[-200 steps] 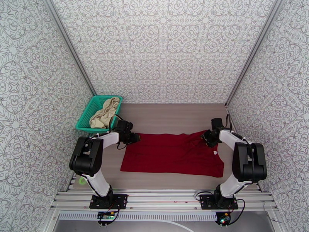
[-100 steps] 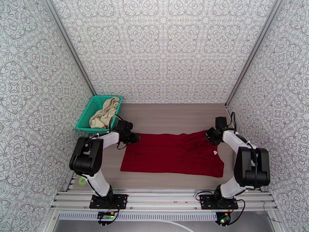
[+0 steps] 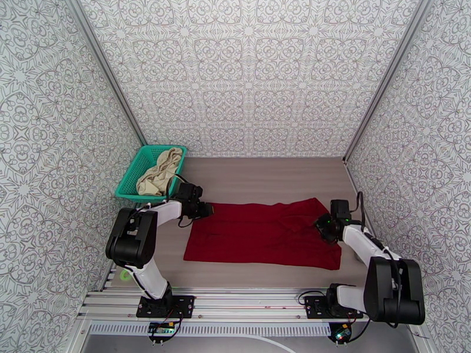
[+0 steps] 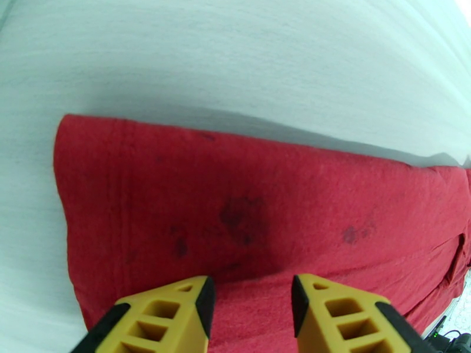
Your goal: Fold and stack the mixed laundry pile
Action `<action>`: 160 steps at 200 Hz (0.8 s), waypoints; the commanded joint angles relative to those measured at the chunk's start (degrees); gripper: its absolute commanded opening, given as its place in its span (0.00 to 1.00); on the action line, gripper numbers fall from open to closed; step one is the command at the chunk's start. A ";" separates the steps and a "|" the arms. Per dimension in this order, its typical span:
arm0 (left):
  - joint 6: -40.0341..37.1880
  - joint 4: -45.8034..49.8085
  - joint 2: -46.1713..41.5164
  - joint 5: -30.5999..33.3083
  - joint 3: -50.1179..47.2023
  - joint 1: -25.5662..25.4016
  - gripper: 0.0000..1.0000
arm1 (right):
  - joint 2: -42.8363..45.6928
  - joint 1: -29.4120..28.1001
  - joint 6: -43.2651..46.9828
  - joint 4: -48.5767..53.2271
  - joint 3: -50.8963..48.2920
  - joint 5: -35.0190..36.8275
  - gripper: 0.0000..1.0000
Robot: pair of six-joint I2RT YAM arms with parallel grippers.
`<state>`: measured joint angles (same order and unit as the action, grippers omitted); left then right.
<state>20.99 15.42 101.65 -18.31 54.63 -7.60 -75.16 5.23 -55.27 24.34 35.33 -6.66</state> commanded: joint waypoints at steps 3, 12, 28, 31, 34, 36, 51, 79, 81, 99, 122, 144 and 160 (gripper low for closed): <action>0.73 6.88 0.34 4.86 -2.76 2.66 0.43 | 2.12 0.64 1.33 3.43 0.36 2.23 0.29; 1.51 6.47 -0.18 4.73 -3.47 2.92 0.43 | 3.70 0.74 2.44 5.99 1.27 2.87 0.30; 2.64 6.56 -1.18 5.64 -4.08 2.85 0.43 | 7.31 0.78 4.48 10.33 3.50 4.30 0.34; 2.85 6.70 -1.37 5.77 -4.16 2.85 0.43 | 7.88 0.79 5.03 11.16 4.14 4.79 0.35; 3.09 6.77 -1.56 5.87 -4.30 2.85 0.43 | 8.35 0.81 5.58 12.04 4.88 5.21 0.36; 3.16 6.76 -1.68 5.99 -4.39 2.85 0.43 | 8.71 0.76 5.93 12.57 5.35 5.44 0.36; 4.36 6.60 -3.12 6.35 -5.33 3.18 0.43 | 9.34 0.82 9.22 14.97 9.19 6.25 0.39; 6.25 5.54 -4.96 7.21 -6.82 3.53 0.43 | 1.46 0.77 16.93 13.36 16.52 0.26 0.37; 6.25 5.44 -5.03 7.05 -6.84 3.55 0.43 | 0.50 0.68 17.23 13.21 17.12 -0.41 0.37; 6.34 4.60 -5.56 5.22 -6.42 3.18 0.44 | -8.80 0.19 19.96 10.62 21.76 -4.70 0.34; 5.93 5.79 -5.67 4.42 -3.05 1.72 0.46 | -19.86 -1.08 21.85 8.98 28.69 -6.23 0.27; 5.63 6.77 -4.62 4.50 0.29 0.53 0.46 | -27.35 -3.28 22.00 8.98 34.54 -6.61 0.23; 6.73 6.47 -2.39 5.76 1.41 0.78 0.45 | -31.93 -4.44 20.99 9.47 37.72 -5.12 0.22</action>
<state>26.41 19.94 96.53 -14.72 52.86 -6.55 -102.43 2.85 -35.31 33.71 67.40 -11.05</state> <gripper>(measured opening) 0.460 0.233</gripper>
